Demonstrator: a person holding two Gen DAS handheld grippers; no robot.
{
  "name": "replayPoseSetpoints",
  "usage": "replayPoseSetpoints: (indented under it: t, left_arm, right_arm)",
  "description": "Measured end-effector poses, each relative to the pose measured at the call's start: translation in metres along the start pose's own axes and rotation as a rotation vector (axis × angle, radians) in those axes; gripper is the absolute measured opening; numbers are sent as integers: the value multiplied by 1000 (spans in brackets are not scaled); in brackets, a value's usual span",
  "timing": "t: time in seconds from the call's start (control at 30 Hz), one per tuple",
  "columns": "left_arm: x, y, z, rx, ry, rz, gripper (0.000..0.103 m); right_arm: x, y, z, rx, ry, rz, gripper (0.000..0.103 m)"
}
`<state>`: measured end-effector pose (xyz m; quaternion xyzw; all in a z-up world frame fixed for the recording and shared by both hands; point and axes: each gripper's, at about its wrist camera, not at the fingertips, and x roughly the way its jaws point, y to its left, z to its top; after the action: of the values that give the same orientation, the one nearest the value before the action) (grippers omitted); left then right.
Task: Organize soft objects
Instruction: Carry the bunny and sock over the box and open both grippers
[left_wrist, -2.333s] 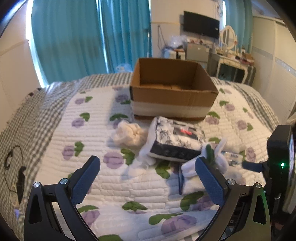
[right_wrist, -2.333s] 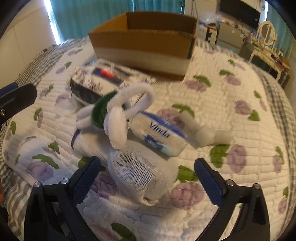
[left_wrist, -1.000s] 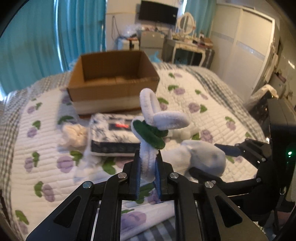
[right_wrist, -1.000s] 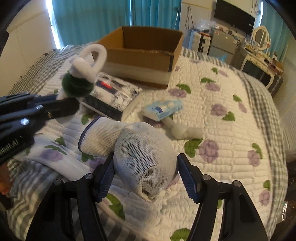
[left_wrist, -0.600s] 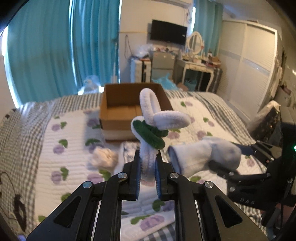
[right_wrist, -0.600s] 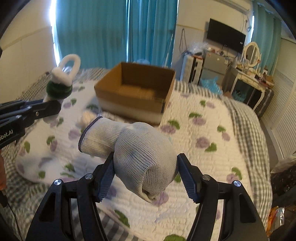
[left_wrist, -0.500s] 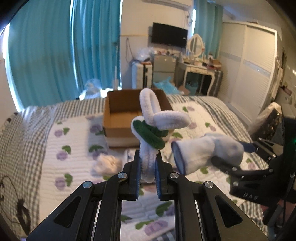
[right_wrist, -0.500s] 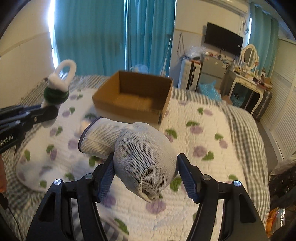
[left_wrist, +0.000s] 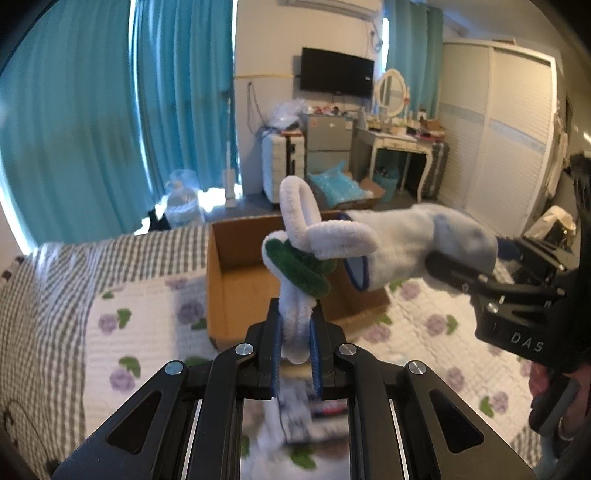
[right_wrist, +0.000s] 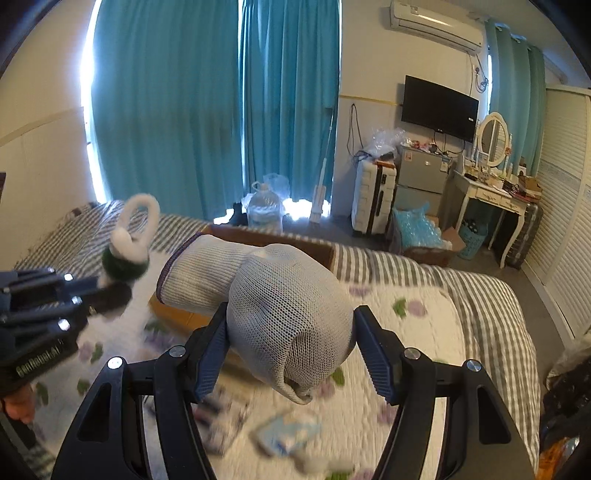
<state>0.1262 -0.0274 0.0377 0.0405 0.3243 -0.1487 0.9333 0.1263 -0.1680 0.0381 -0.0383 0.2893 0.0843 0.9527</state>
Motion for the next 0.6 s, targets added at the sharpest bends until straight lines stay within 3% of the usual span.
replayPoseSetpoints:
  t: [0.2,0.37,0.4,0.43,0.47,0.5,0.53,0.6]
  left_arm:
    - [54,3,22,55,25,31,13]
    - [90,15,23,42,29,53,21]
    - [94,17,21,40,21,68,24]
    - [98,19,20,34,16,82,36]
    - [100,19,20,27,16,89,44]
    - [101,22,18,13,20,87,62]
    - [100,24,18,0,21,84,73]
    - [94,26,17,-20,-1,88,75]
  right_arm:
    - [72,-10,26,32,35,13,66]
    - [122,-10,28,53,84,19,67]
    - [127,-10,26,61,84,25,71]
    - [132,-11,25,69,85,35,75]
    - [135,-11,23,73,90,40,88]
    - [137,-10,23,78,88,32,93]
    - [136,-9,23,83,73,18,93]
    - [133,-9,23,85,72,30,93]
